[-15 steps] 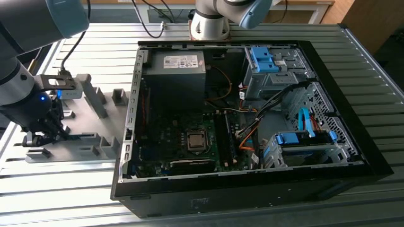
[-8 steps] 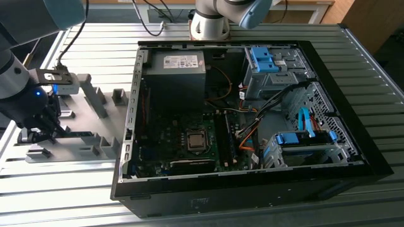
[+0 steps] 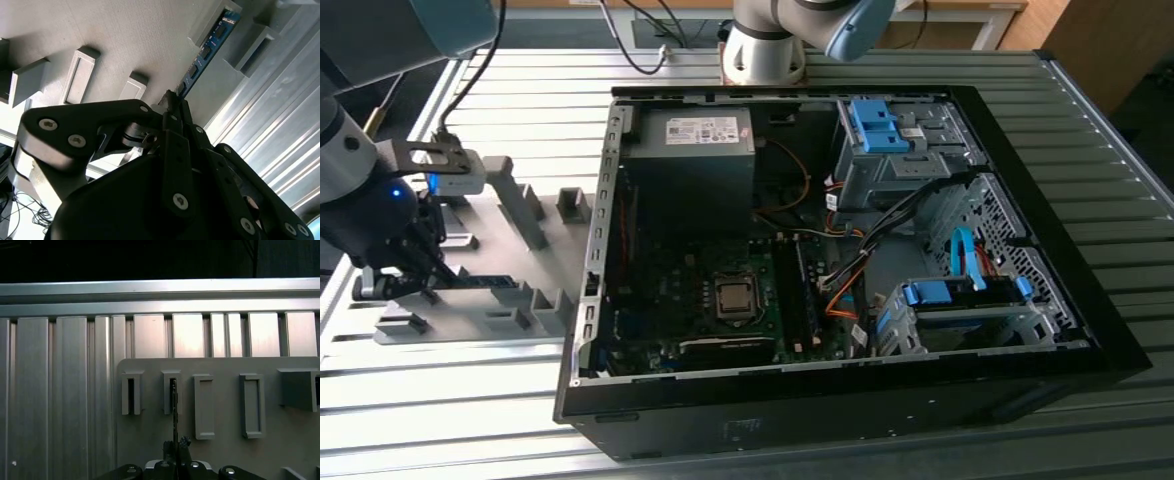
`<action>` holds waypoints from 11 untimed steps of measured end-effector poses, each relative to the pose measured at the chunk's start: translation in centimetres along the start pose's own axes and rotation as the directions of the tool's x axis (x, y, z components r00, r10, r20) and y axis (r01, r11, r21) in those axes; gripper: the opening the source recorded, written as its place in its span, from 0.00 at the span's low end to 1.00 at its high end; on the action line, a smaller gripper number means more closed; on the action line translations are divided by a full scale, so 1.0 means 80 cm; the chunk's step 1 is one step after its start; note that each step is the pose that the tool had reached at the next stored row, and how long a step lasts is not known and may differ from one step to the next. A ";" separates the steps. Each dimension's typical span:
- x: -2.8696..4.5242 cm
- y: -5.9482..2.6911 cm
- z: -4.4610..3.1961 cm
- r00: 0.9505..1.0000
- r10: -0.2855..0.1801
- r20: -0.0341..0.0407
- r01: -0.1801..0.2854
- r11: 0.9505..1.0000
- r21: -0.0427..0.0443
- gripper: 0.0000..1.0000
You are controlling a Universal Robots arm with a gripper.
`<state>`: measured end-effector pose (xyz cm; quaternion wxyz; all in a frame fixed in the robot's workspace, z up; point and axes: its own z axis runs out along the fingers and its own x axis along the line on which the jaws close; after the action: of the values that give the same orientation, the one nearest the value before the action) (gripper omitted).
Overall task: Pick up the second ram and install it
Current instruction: 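Pick up the second ram and move it above second insertion slot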
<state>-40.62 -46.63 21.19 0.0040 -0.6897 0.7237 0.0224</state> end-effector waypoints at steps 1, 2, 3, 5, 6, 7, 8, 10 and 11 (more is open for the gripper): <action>0.0000 0.000 -0.0001 1.000 0.000 0.000 0.000 1.000 0.000 0.14; 0.0000 0.000 -0.0002 1.000 0.000 0.000 0.000 1.000 0.000 0.14; 0.0000 0.000 -0.0005 1.000 0.000 0.000 0.000 1.000 0.000 0.14; 0.0000 0.000 -0.0017 1.000 0.000 0.000 0.000 1.000 0.000 0.14; -0.0001 0.000 -0.0022 1.000 0.000 0.000 0.000 1.000 0.000 0.14; -0.0001 0.000 -0.0027 1.000 0.000 0.000 0.000 1.000 0.000 0.14; -0.0001 0.000 -0.0035 1.000 0.000 0.000 0.000 1.000 0.000 0.14; -0.0002 0.000 -0.0048 1.000 0.000 0.000 0.000 1.000 0.000 0.14; -0.0002 0.000 -0.0055 1.000 0.000 0.000 0.000 1.000 0.000 0.14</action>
<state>-40.62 -46.63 21.63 0.0041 -0.6897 0.7237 0.0225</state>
